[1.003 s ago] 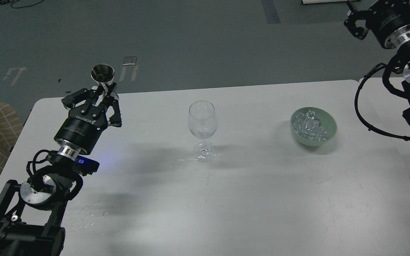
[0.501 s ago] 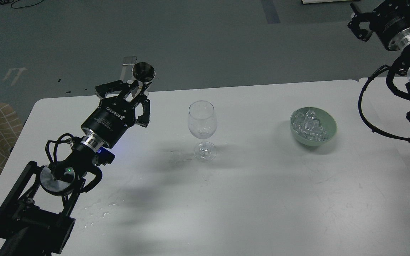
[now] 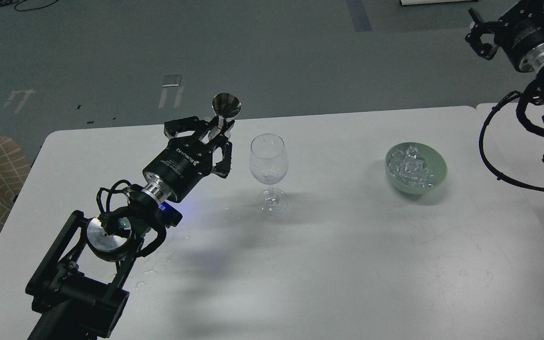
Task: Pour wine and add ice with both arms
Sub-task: 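Carry the jigger with the left gripper over the wine glass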
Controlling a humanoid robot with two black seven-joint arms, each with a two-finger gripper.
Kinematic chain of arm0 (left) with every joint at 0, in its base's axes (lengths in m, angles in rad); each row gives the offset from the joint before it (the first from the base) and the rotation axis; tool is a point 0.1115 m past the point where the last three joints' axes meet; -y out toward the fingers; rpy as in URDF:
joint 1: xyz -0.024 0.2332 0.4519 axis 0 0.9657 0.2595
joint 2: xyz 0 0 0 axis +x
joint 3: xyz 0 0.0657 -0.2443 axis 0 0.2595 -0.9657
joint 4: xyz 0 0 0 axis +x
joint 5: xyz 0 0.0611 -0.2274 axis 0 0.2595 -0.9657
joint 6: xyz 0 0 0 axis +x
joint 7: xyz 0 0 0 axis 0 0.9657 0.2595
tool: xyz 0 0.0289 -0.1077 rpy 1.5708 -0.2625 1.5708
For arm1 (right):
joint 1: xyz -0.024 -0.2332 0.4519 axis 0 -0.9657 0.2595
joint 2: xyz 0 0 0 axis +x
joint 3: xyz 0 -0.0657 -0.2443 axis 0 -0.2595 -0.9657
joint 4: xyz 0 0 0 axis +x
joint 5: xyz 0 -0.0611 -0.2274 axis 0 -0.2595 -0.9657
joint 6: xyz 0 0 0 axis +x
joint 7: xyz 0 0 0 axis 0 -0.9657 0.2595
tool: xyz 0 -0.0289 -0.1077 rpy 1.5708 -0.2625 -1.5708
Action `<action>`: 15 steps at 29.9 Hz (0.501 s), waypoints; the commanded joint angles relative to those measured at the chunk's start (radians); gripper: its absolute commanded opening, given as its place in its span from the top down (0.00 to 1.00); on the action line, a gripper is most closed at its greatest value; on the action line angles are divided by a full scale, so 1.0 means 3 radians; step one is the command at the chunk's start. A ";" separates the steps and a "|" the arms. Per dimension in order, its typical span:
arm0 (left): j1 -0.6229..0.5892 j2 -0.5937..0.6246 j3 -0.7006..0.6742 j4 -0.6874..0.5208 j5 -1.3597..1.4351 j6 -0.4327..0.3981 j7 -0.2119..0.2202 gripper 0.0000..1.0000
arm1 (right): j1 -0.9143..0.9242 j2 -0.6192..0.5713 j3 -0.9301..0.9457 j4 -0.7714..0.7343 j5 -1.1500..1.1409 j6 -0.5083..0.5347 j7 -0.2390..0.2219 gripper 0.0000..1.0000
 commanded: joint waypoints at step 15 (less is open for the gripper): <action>-0.0118 0.0003 0.0071 0.0074 0.0385 0.0066 -0.0012 1.00 | -0.0021 -0.0005 0.0012 0.0001 0.0006 0.0018 0.0004 0.00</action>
